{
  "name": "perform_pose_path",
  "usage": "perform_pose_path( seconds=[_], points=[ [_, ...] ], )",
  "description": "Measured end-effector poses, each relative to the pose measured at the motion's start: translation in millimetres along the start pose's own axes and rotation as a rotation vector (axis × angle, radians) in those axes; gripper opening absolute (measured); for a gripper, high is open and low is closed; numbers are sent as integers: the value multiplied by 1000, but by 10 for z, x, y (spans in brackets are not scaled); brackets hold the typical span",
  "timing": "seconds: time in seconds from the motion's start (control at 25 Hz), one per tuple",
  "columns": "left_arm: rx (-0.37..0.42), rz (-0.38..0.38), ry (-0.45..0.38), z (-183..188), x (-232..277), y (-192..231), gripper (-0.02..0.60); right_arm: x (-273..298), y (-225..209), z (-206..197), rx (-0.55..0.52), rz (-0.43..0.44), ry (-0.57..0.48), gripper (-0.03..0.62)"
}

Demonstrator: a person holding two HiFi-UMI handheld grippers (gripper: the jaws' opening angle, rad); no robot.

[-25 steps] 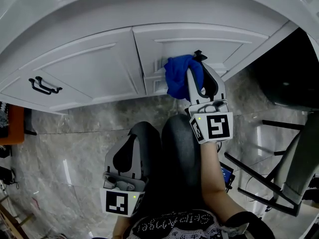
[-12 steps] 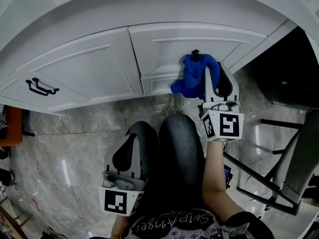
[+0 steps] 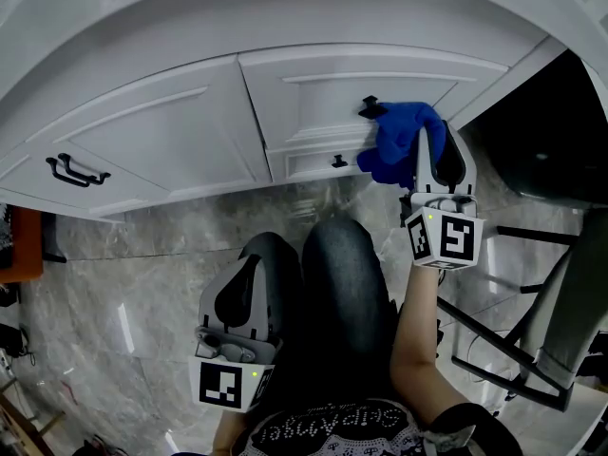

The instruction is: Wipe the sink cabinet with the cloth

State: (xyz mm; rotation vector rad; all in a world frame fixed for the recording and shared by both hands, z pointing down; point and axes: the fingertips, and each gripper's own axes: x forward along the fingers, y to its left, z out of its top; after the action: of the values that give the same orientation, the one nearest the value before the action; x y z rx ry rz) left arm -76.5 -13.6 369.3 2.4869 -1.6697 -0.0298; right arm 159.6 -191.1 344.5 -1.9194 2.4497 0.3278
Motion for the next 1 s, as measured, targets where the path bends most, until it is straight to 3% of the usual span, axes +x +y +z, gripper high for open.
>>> perform_pose_path(
  seconds=[0.4,0.76,1.0],
  points=[
    [-10,22,20,-46,-34,90,3,-31,-63,-19,-23,-16,6,118],
    [-13,13,24,-61,-67,111,3,-144,-497,-200,39,-166,83,118],
    [-8,1,7,-30,-72,57,3,-174,-450,-123,25,-168,76,115]
  ],
)
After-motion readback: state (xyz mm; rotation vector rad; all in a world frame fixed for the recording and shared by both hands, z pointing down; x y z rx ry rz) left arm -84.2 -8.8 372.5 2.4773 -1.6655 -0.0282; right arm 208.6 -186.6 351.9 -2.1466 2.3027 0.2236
